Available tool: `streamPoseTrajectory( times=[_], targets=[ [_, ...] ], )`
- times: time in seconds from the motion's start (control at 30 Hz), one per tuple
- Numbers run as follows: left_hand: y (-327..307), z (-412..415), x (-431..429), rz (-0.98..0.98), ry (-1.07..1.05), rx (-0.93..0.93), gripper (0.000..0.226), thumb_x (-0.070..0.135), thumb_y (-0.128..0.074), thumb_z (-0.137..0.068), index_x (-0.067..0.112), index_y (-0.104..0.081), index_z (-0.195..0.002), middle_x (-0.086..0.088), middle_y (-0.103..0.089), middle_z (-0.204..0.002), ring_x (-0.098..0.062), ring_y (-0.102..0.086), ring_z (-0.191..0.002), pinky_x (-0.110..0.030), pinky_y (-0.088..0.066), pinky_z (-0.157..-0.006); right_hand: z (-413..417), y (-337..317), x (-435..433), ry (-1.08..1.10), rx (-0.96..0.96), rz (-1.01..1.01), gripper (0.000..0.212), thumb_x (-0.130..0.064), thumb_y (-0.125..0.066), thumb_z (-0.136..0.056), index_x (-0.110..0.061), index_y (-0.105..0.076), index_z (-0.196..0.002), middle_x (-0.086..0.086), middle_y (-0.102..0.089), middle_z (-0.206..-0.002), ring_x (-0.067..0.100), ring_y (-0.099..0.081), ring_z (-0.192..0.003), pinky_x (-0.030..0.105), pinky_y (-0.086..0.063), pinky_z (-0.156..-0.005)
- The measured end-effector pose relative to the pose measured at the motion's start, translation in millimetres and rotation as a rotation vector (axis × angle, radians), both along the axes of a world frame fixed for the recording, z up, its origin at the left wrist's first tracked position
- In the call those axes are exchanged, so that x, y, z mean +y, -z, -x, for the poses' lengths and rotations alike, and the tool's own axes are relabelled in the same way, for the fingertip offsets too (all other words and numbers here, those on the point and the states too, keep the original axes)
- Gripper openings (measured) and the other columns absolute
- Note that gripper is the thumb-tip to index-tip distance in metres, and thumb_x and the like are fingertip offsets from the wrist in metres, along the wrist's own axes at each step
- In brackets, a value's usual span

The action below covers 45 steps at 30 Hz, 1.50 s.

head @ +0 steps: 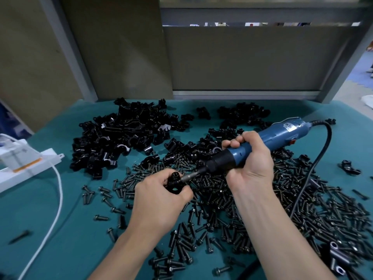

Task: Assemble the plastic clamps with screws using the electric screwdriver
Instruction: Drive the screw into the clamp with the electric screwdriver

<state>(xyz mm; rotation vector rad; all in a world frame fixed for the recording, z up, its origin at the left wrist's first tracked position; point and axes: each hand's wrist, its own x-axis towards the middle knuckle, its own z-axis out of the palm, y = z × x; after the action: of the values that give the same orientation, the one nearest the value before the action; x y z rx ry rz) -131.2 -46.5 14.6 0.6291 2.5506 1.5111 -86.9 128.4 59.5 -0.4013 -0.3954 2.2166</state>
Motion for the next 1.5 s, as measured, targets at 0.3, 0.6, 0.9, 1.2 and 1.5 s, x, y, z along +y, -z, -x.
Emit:
streamPoseTrajectory(
  times=[0.3,0.6,0.9,1.2,1.5],
  targets=[
    [-0.2,0.3,0.8,0.007,-0.015,-0.011,0.013,0.024,-0.079,-0.077,0.026,-0.067,-0.073,0.014,-0.059,-0.048,-0.003,-0.041,-0.033,-0.017,-0.033,-0.035,1.9,0.9,-3.0,0.004,0.003,-0.025,0.024,0.010,-0.058,-0.089,-0.011,-0.047,-0.097,0.002,-0.051,-0.062,0.012,-0.048,-0.047,0.031,-0.053,-0.057],
    [0.5,2.5,0.6,0.025,-0.022,-0.038,0.013,0.025,-0.078,-0.076,0.024,-0.066,-0.071,0.011,-0.057,-0.046,-0.007,-0.040,-0.034,-0.021,-0.036,-0.035,5.0,3.9,-5.2,-0.008,0.010,-0.068,0.021,0.008,-0.057,-0.092,-0.011,-0.048,-0.093,0.002,-0.051,-0.063,0.013,-0.048,-0.048,0.031,-0.054,-0.060],
    [-1.8,2.2,1.5,0.050,-0.040,-0.045,0.016,0.024,-0.078,-0.076,0.022,-0.063,-0.069,0.012,-0.054,-0.043,-0.006,-0.039,-0.032,-0.022,-0.034,-0.034,6.7,7.2,-6.6,-0.020,0.033,-0.072,0.028,0.008,-0.058,-0.091,-0.010,-0.045,-0.106,0.002,-0.050,-0.065,0.013,-0.048,-0.049,0.032,-0.054,-0.062],
    [-4.3,2.2,2.7,0.041,-0.030,-0.068,0.013,0.025,-0.078,-0.077,0.022,-0.066,-0.072,0.012,-0.055,-0.044,-0.004,-0.039,-0.032,-0.019,-0.033,-0.033,7.1,9.3,-5.1,-0.032,0.044,-0.050,0.023,0.009,-0.058,-0.091,-0.011,-0.048,-0.096,0.003,-0.051,-0.064,0.013,-0.048,-0.049,0.033,-0.054,-0.062],
    [-5.9,3.8,1.5,0.043,0.021,-0.179,0.021,0.022,-0.079,-0.077,0.018,-0.062,-0.065,0.010,-0.050,-0.042,-0.007,-0.036,-0.034,-0.018,-0.028,-0.034,3.7,4.7,-2.5,-0.116,0.108,-0.188,0.023,0.009,-0.055,-0.092,-0.014,-0.057,-0.096,0.003,-0.051,-0.068,0.015,-0.050,-0.053,0.033,-0.055,-0.063]
  ],
)
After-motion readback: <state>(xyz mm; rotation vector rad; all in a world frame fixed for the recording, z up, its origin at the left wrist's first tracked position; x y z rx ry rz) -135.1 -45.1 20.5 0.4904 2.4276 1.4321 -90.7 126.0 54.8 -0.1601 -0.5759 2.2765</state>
